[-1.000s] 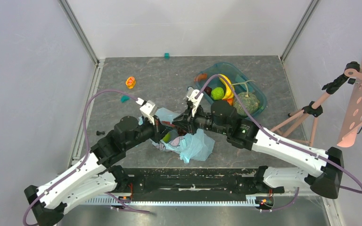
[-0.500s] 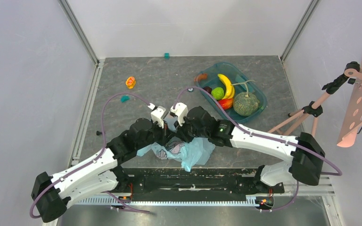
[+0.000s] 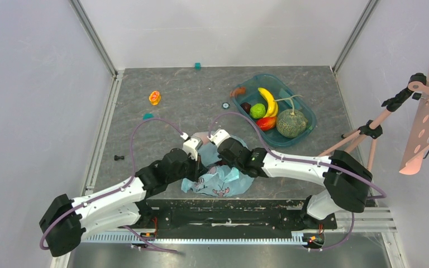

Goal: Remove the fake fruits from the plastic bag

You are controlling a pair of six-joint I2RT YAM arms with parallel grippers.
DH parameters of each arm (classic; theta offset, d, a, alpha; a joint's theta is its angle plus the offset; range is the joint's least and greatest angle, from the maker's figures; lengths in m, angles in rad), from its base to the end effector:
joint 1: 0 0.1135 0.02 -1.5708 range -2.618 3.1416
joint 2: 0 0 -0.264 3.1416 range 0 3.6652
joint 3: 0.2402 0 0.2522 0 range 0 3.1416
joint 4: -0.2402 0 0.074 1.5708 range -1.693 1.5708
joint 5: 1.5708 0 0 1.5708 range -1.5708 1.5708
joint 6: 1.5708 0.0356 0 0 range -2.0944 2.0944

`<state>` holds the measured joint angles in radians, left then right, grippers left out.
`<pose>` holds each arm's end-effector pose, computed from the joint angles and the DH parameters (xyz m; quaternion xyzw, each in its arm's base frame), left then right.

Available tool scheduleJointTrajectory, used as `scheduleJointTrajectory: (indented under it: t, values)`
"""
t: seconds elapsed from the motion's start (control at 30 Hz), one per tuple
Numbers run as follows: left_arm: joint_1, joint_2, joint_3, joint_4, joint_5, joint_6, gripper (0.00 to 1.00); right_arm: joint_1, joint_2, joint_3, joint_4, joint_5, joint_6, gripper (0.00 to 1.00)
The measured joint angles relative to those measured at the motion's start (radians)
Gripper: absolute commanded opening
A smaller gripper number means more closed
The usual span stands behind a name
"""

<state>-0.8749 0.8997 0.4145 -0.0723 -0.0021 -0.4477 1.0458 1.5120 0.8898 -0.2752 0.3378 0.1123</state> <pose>0.1241 -0.1485 0.2011 0.1849 0.8546 -0.2973 0.3835 0.1634 0.2585 0.1989 -0.3691 0.8559 0.0454 0.3594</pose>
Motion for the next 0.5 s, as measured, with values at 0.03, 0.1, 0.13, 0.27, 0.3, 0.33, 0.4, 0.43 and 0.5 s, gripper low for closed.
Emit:
scheduleJointTrajectory:
  t: [0.03, 0.1, 0.13, 0.27, 0.3, 0.33, 0.4, 0.43, 0.5]
  values:
    - [-0.005, 0.003, -0.008, 0.001, -0.005, -0.003, 0.02, 0.0, 0.0, 0.0, 0.0, 0.032, 0.0, 0.11]
    - [-0.015, 0.005, -0.021, 0.001, -0.017, -0.008, 0.02, -0.002, 0.0, 0.0, 0.003, 0.09, 0.0, 0.1]
    - [-0.019, 0.005, -0.027, 0.001, -0.023, -0.009, 0.02, -0.005, 0.0, 0.0, 0.004, 0.116, 0.0, 0.1]
    - [-0.031, 0.005, -0.049, 0.001, -0.038, -0.01, 0.02, -0.042, -0.011, 0.0, 0.012, 0.179, -0.005, 0.1]
    - [-0.034, 0.005, -0.055, 0.001, -0.043, -0.01, 0.02, -0.057, -0.019, 0.001, 0.015, 0.191, -0.009, 0.1]
    - [-0.036, 0.005, -0.06, 0.001, -0.049, -0.01, 0.02, -0.071, -0.027, 0.004, 0.016, 0.202, -0.013, 0.1]
    - [-0.041, 0.005, -0.071, 0.001, -0.052, -0.011, 0.02, -0.099, -0.043, 0.021, 0.019, 0.223, -0.027, 0.1]
    - [-0.044, 0.006, -0.079, 0.001, -0.056, -0.011, 0.02, -0.109, -0.048, 0.032, 0.021, 0.232, -0.034, 0.1]
    - [-0.048, 0.008, -0.092, 0.002, -0.06, -0.013, 0.02, -0.127, -0.055, 0.061, 0.022, 0.246, -0.05, 0.11]
